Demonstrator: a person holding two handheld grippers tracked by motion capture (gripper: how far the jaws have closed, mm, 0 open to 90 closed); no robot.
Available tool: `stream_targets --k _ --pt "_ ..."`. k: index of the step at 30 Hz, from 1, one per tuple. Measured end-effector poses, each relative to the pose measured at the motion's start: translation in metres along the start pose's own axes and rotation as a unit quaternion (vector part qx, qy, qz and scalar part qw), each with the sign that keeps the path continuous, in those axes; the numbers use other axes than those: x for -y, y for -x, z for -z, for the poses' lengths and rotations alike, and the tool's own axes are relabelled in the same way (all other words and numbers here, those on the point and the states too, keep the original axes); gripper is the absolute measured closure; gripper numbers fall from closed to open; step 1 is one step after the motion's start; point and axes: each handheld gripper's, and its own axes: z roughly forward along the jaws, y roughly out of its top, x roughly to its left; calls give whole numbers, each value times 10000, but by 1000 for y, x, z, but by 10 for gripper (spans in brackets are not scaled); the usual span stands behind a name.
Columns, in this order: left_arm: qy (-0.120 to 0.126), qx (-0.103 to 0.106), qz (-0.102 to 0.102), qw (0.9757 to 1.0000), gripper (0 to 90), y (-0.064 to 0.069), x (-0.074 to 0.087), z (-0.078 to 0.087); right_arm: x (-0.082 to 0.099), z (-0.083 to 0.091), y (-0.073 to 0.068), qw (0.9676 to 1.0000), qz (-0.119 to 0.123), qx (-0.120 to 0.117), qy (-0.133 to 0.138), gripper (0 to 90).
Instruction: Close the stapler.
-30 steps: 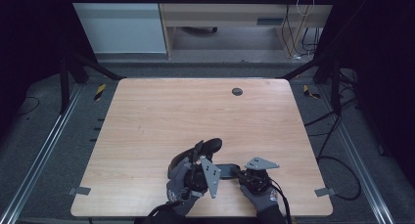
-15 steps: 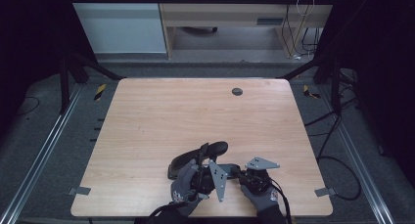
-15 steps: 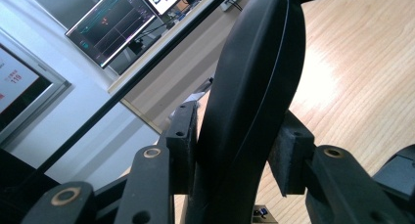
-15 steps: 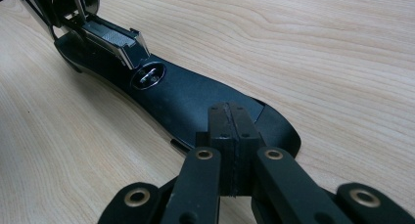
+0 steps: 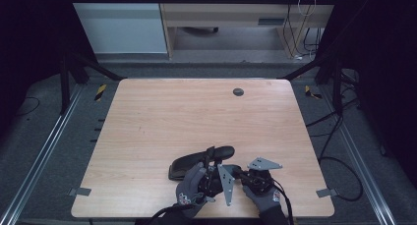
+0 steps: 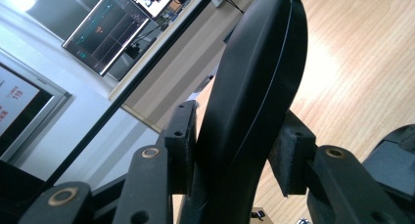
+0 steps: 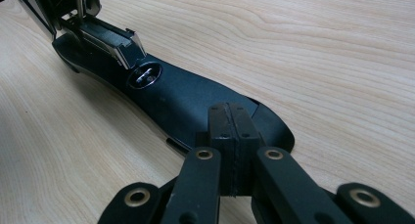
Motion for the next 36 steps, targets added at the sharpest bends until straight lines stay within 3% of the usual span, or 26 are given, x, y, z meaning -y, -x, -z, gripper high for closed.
stream_targets --k 5,15,24,31,36 --pt "-44 88 -196 9998 562 8 1 -2 0 0 0 10000 40 10 6 900" --pt "-70 215 -385 9990 547 16 3 -5 1 0 0 10000 41 6 29 900" --pt "-114 170 -652 9977 547 26 4 -8 2 1 0 10000 41 -18 42 900" --pt "-194 184 -934 9953 547 34 6 -9 3 2 1 9999 107 8 84 900" --pt "-211 184 -1007 9945 547 37 7 -11 3 3 3 10000 67 1 66 900"
